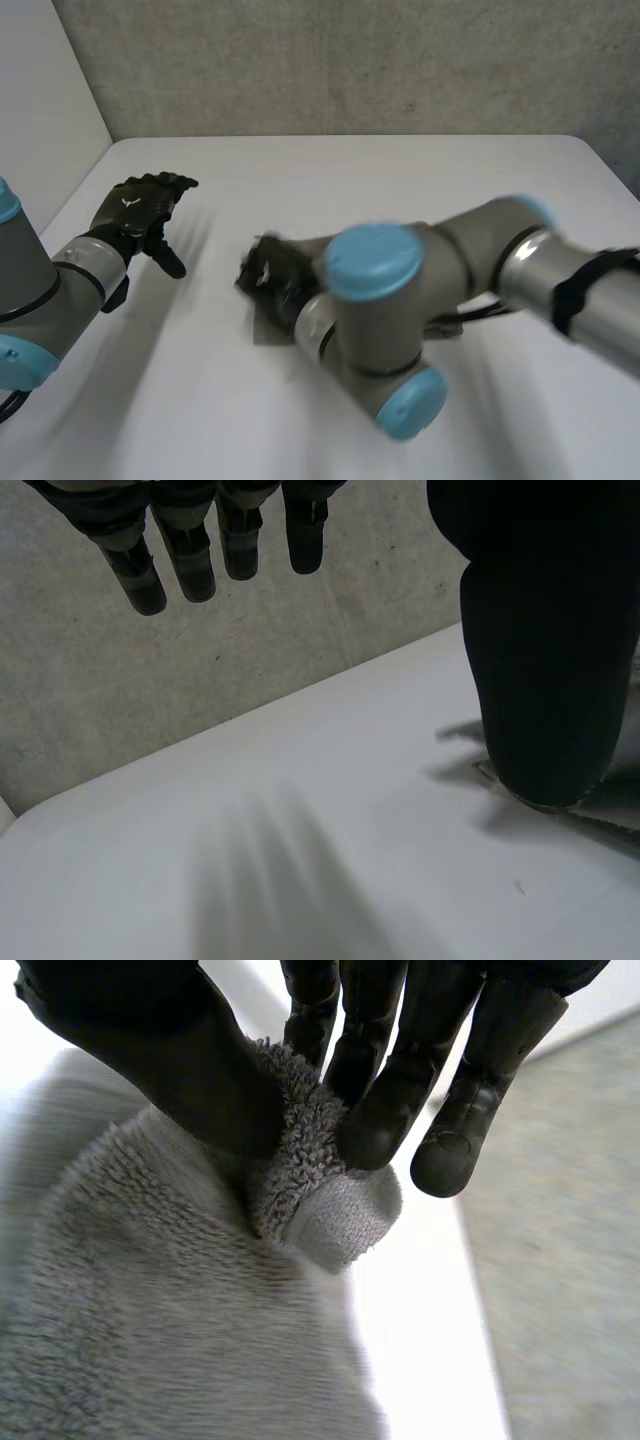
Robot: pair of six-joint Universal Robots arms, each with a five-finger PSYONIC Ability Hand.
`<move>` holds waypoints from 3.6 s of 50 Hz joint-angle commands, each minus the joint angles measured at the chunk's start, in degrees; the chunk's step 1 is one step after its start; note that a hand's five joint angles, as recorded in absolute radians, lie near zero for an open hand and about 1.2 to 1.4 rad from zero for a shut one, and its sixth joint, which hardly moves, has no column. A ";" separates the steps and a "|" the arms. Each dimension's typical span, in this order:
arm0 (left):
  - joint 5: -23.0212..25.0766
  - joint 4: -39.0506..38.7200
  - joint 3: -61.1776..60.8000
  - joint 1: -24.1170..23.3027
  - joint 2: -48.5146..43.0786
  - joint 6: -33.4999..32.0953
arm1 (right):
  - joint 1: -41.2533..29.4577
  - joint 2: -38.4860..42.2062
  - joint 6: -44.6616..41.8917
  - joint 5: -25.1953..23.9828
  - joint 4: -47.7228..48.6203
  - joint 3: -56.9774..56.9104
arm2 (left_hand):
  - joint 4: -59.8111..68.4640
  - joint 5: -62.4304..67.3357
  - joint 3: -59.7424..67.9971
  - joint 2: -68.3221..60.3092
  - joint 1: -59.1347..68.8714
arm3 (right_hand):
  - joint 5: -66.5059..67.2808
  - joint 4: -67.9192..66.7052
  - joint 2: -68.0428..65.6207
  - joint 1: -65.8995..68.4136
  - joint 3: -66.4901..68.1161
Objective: Fold the towel.
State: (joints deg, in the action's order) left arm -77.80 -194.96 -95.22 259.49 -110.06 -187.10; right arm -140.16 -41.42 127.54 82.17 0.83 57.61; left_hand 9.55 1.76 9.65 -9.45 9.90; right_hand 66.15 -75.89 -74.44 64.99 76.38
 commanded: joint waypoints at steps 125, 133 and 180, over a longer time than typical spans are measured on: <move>-0.25 0.10 -0.32 -6.28 4.77 0.15 | 11.79 -19.60 10.54 -7.20 10.07 22.66 | 0.45 -1.76 0.35 -0.55 0.10 | 3.85 -4.11 -5.56 15.01 3.62; -0.51 1.86 -0.32 -6.72 7.67 0.86 | 0.33 -9.05 4.40 -6.94 1.65 18.69 | 0.45 -1.76 0.35 -0.55 0.10 | 3.85 -4.11 -5.56 15.01 3.62; -12.73 8.89 9.17 -24.47 -13.87 8.50 | 18.26 -12.99 30.49 -2.01 -1.45 23.43 | 1.67 -0.53 1.58 -1.77 1.32 | -66.15 65.89 64.44 -54.99 -66.38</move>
State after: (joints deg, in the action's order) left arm -90.62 -186.05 -86.86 234.89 -124.30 -178.60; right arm -121.84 -54.83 160.88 80.02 -0.73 81.01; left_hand 9.70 1.76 9.67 -9.82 9.92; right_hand 3.52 -15.04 -14.46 13.26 14.07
